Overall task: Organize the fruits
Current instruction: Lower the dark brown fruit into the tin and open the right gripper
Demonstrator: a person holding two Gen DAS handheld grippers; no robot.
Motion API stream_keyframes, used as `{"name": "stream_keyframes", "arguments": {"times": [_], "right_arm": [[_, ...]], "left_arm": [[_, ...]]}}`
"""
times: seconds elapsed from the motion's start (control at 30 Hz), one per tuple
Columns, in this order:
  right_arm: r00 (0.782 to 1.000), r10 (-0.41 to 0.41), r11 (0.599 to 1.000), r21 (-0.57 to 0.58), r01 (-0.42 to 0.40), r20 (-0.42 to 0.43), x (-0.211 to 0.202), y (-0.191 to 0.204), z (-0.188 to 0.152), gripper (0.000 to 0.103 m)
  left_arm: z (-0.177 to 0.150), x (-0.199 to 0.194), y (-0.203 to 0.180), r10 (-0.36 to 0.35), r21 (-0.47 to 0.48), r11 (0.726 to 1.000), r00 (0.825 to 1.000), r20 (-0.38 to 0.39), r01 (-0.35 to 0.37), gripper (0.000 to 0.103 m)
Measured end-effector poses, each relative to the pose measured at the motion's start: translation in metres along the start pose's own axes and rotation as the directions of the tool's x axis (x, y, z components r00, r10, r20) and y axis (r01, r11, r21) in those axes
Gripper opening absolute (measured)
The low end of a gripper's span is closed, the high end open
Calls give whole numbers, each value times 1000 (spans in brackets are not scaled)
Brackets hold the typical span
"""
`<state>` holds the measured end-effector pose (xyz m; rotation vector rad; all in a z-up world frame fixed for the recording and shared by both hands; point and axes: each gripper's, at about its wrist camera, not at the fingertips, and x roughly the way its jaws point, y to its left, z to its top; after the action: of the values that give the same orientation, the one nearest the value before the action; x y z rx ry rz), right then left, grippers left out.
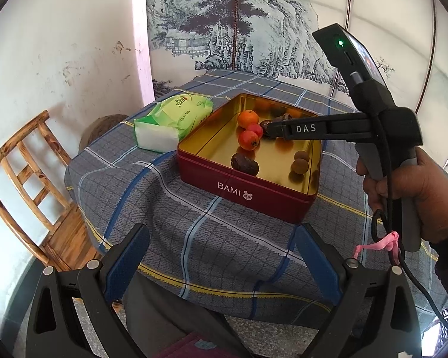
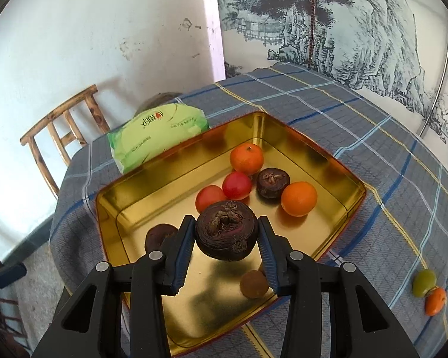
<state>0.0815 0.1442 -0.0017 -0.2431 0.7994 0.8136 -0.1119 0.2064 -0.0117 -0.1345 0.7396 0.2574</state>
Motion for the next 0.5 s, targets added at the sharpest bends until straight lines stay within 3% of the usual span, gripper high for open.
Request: {"name": "stream_keyframes", "arguments": {"times": [0.13, 0.23, 0.5], "right_arm": [[999, 28, 1000, 12, -28, 20, -4, 0, 2, 46], [998, 47, 999, 22, -48, 37, -9, 0, 4, 58], [994, 33, 998, 44, -38, 104, -41, -9, -9, 62]], "left_arm": [[0, 0, 0, 0, 0, 1000, 1000, -1, 0, 97], [0, 0, -1, 0, -3, 1000, 1000, -2, 0, 97], [0, 0, 0, -1, -2, 1000, 1000, 0, 1, 97]]}}
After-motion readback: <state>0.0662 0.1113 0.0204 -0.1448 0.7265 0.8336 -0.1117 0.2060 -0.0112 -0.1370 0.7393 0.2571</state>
